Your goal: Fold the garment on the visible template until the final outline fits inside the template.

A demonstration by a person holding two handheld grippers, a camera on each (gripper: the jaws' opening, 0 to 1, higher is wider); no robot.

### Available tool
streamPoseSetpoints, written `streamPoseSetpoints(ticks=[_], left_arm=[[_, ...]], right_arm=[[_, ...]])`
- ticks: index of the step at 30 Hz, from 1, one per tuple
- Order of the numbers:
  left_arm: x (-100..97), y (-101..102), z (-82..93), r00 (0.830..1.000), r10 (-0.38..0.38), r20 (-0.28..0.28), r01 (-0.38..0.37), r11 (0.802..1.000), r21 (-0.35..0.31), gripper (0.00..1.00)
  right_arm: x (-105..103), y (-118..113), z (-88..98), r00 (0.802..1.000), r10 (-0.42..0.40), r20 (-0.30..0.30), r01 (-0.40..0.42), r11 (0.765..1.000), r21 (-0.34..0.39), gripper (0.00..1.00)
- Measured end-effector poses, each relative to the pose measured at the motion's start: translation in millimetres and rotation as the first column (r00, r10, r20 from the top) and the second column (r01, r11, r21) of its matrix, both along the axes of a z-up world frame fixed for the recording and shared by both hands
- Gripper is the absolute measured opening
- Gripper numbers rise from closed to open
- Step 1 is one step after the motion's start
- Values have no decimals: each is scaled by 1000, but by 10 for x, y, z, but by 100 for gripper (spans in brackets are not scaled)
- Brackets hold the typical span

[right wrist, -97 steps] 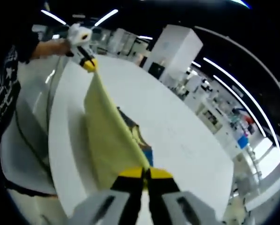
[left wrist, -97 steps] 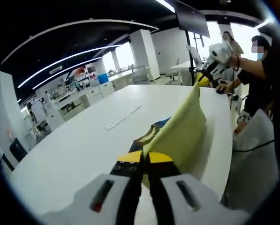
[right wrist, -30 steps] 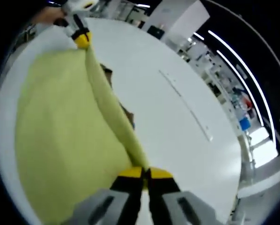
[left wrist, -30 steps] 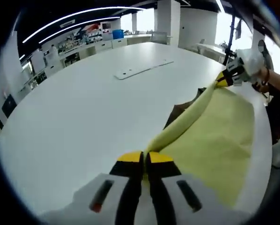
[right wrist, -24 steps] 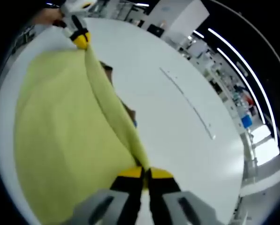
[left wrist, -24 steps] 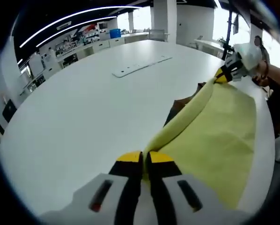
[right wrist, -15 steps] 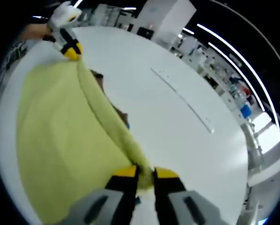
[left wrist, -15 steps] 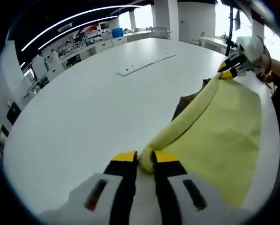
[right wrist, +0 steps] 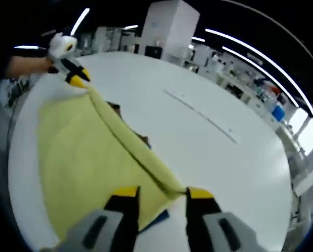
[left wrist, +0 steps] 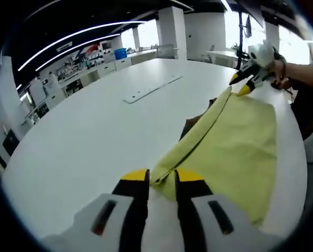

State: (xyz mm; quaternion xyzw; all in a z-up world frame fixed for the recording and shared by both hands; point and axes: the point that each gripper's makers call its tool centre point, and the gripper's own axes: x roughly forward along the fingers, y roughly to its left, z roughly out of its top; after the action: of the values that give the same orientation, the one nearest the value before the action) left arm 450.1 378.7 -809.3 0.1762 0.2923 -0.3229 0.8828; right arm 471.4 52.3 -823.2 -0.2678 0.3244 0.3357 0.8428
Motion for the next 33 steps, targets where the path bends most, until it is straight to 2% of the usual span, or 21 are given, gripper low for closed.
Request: streamPoseSetpoints(ticks=[6,10,14,17,21,26,28,30,33], left_arm=[[29,8,-111,999,-37,9,36,996,78,17],[70,129,-221,999,-34,17,32,990,135,15],[123,193,-263,999,-34,36,27,982,187,12],[143,211,-298,999,-29,35,22,981,194,9],[173,207,-283,999,-5,45,-2,987,162,5],[193,172,-226,998,53,14,-54,997,49,3],[218,196,-193,997,70,14,-70,997,26,3],[199,128,-114,995,102,2,-102,994,-29,2],[262,187,-118,987,161,-22,-162,983,-84,2]], right_arm=[[99,-81,-23,999,-16,38,17,1000,-25,27],[130,-105,-130,999,-8,34,10,999,-52,24],[183,-105,-175,998,-3,57,6,998,-62,16],[212,-139,-180,997,8,73,-1,996,-92,10],[228,-150,-167,996,22,91,-12,994,-111,0],[247,-138,-139,995,17,101,-7,995,-100,0],[259,-123,-100,994,4,107,4,997,-77,0],[275,-113,-57,994,-23,106,27,999,-39,0],[308,-107,-31,993,-58,101,58,998,2,0]])
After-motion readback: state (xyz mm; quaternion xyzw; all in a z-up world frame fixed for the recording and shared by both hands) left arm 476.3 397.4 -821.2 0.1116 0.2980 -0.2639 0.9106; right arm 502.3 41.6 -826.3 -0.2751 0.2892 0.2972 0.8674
